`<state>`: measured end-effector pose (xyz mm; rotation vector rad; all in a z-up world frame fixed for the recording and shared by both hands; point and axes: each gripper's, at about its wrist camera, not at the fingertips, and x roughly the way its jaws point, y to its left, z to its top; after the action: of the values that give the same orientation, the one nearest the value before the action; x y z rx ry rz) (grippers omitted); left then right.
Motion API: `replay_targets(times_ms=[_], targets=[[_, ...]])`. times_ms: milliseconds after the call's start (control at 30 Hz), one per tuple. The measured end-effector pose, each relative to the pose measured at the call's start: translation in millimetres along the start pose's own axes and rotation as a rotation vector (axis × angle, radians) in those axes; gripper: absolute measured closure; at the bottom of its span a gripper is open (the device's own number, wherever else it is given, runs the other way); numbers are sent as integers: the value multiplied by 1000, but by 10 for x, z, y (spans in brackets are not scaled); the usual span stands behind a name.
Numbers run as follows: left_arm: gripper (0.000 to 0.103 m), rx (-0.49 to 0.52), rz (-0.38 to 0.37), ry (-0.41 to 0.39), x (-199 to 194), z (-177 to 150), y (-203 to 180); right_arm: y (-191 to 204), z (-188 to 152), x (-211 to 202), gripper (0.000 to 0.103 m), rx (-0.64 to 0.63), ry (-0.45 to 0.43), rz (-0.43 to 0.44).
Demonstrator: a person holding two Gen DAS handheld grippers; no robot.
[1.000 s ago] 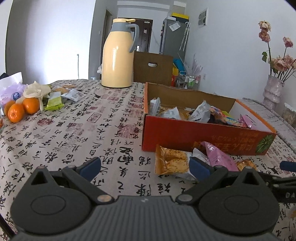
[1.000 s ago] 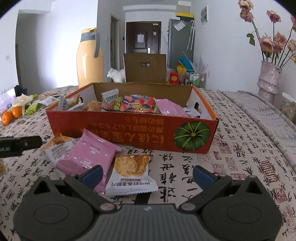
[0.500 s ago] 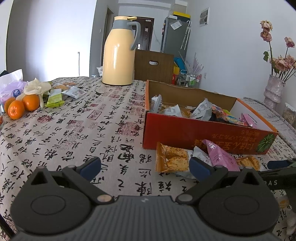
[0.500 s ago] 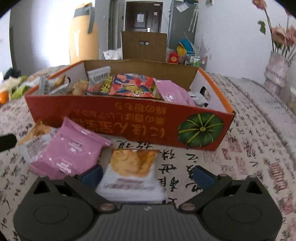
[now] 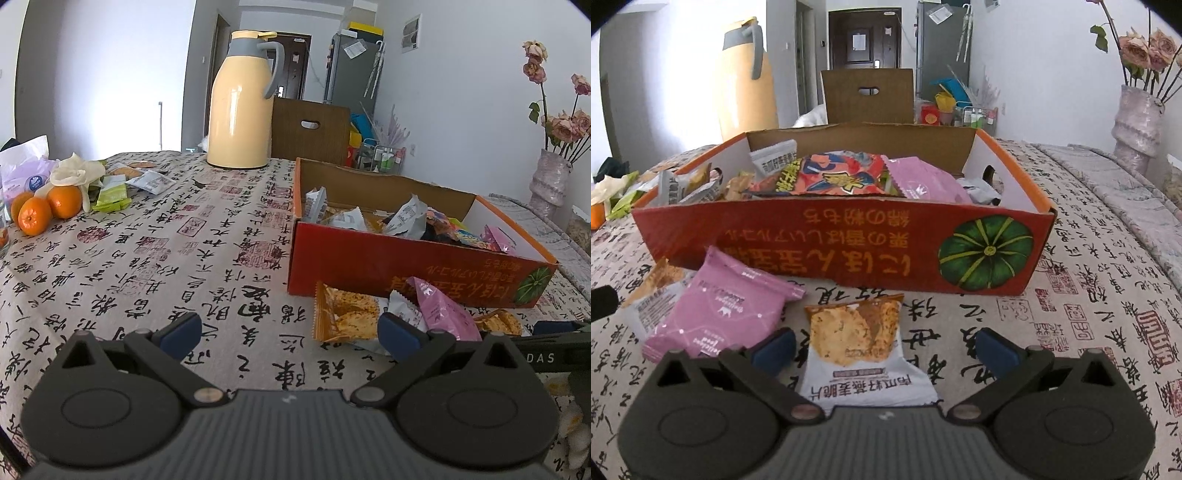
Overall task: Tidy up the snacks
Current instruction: 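Grasp a white cracker packet with the right tool, then grasp a golden cracker packet with the left tool while the right tool holds its packet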
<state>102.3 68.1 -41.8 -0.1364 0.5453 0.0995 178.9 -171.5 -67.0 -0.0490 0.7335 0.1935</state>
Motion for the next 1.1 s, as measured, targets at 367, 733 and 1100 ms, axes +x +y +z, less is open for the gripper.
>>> replay_targets(times_ms=[367, 733, 1100], targets=[[0, 7, 23, 21, 34, 6, -21, 97, -59, -197, 61, -59, -96, 52], [0, 78, 138, 170, 321, 303, -186, -83, -85, -341, 61, 29, -176, 60], [0, 135, 84, 227, 537, 293, -548, -147, -95, -357, 60, 55, -196, 86]])
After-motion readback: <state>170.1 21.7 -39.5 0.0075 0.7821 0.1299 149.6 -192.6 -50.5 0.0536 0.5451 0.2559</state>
